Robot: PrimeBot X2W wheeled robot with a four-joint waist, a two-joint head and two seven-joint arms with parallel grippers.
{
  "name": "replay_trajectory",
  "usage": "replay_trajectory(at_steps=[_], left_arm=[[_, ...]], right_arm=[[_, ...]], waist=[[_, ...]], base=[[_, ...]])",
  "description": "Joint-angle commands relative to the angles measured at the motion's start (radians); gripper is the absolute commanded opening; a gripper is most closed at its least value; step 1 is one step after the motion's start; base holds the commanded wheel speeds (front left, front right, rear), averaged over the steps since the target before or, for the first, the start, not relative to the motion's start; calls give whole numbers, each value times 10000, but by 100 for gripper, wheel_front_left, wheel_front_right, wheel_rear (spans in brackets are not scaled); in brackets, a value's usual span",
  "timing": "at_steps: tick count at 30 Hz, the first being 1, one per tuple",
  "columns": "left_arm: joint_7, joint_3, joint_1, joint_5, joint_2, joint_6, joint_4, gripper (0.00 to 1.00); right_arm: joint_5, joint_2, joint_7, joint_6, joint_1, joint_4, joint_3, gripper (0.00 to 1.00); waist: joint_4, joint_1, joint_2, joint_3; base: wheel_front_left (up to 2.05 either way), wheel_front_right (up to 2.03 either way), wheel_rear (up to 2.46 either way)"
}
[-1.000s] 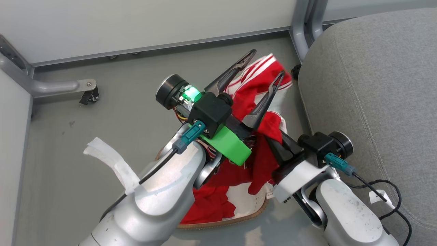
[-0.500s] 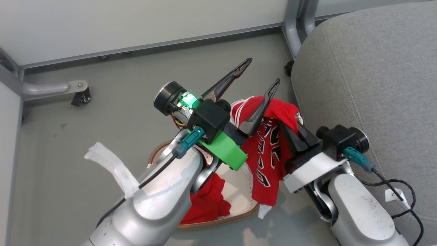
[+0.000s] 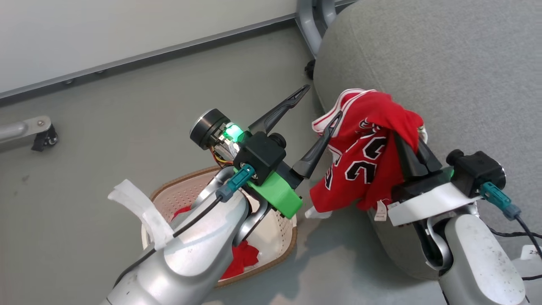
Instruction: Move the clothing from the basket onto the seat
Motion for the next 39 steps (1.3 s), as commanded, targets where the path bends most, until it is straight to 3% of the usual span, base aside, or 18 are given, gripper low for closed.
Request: replay_trajectory(at_steps=[1,12,23,31,39], left_arm=[[19,-16,-34,50,98,4,46,100],[35,-174,-262,82,271,-4,128,100],[7,-137,-213,-2,440,114,204,100],[0,40,-217,20,617,289,50,100],[89,116,-753,304,933,423,-273,100]], right_arm=[[-61,-21,-22,-3,149,-147,-186,0],[-102,163,-20,-3,617,-690,-1286,0],[182,301,-20,-3,849,-860,-1670,0],[155,-153,-20,-3,-561,-1197,-2270,0],[41,-817,-20,-3,-3307,-1206,-3040,0]], waist=[[-552,0,-1,289],[-1717,0,-1,725],[-2090,0,-1,1004],[-1915,0,-1,1740],[-1660,0,-1,3322]], base=[[0,0,0],[0,0,0],[0,0,0],[0,0,0],[0,0,0]])
